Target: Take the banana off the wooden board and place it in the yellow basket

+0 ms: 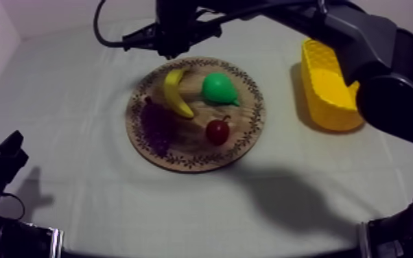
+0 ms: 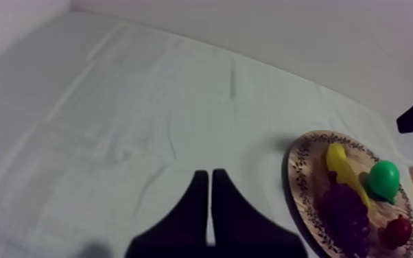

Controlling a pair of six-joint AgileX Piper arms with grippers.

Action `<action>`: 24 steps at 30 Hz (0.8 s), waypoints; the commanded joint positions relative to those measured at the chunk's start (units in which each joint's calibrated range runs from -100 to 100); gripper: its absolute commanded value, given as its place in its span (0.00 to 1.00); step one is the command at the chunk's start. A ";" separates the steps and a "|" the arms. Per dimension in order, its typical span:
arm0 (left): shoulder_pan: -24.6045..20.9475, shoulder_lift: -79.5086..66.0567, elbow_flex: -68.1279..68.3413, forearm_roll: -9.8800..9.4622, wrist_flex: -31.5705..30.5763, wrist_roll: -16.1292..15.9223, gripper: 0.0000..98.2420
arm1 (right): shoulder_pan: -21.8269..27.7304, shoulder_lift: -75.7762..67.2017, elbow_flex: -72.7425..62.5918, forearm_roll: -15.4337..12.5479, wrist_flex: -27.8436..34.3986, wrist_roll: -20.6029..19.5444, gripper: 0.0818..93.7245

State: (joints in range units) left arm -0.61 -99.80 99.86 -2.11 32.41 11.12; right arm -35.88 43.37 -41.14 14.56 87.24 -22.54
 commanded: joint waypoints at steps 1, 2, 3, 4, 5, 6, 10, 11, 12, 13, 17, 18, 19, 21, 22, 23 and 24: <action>0.00 -0.03 0.03 -0.02 0.00 -0.01 0.00 | 0.26 0.97 -0.82 -0.18 -0.07 0.23 0.01; 0.00 -0.03 0.03 -0.02 0.00 -0.01 0.00 | 0.40 1.47 -1.19 -0.24 -0.12 0.30 0.01; 0.00 -0.03 0.03 -0.02 0.00 -0.01 0.00 | 0.52 1.98 -1.51 -0.28 -0.17 0.38 0.01; 0.00 -0.03 0.03 -0.02 0.00 -0.01 0.00 | 0.63 2.48 -1.77 -0.31 -0.26 0.46 0.01; 0.00 -0.03 0.03 -0.02 0.00 -0.01 0.00 | 0.73 2.99 -1.99 -0.31 -0.37 0.51 0.01; 0.00 -0.03 0.03 -0.02 0.00 -0.01 0.00 | 0.80 3.49 -2.17 -0.30 -0.50 0.55 0.01; 0.00 -0.03 0.03 -0.02 0.00 -0.01 0.00 | 1.04 5.29 -2.52 -0.42 -1.35 0.63 0.02; 0.00 -0.03 0.03 -0.02 0.00 -0.01 0.00 | 1.11 5.61 -2.48 -0.55 -1.64 0.68 0.02; 0.00 -0.03 0.03 -0.02 0.00 -0.01 0.00 | 1.18 5.87 -2.35 -0.69 -1.97 0.78 0.02; 0.00 -0.03 0.03 -0.02 0.00 -0.01 0.00 | 1.23 6.07 -2.26 -0.80 -2.24 0.87 0.02; 0.00 -0.03 0.03 -0.02 0.00 -0.01 0.00 | 1.49 6.61 -2.56 -1.42 -2.37 1.14 0.17; 0.00 -0.03 0.03 -0.02 0.00 -0.01 0.00 | 1.56 6.66 -2.78 -1.59 -2.14 1.05 0.20; 0.00 -0.03 0.03 -0.02 0.00 -0.01 0.00 | 1.66 6.70 -2.99 -1.87 -1.83 0.93 0.25; 0.00 -0.03 0.03 -0.02 0.00 -0.01 0.00 | 1.87 6.55 -3.06 -2.57 -1.42 0.73 0.44; 0.00 -0.03 0.03 -0.02 0.00 -0.01 0.00 | 1.94 6.39 -2.92 -2.83 -1.37 0.75 0.54; 0.00 -0.03 0.03 -0.02 0.00 -0.01 0.00 | 1.97 6.26 -2.73 -3.02 -1.39 0.79 0.61; 0.00 -0.03 0.03 -0.02 0.00 -0.01 0.00 | 1.97 6.14 -2.56 -3.13 -1.41 0.89 0.67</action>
State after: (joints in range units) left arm -0.61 -99.80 99.86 -2.11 32.41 11.12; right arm -33.90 49.70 -43.96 11.69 85.94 -21.77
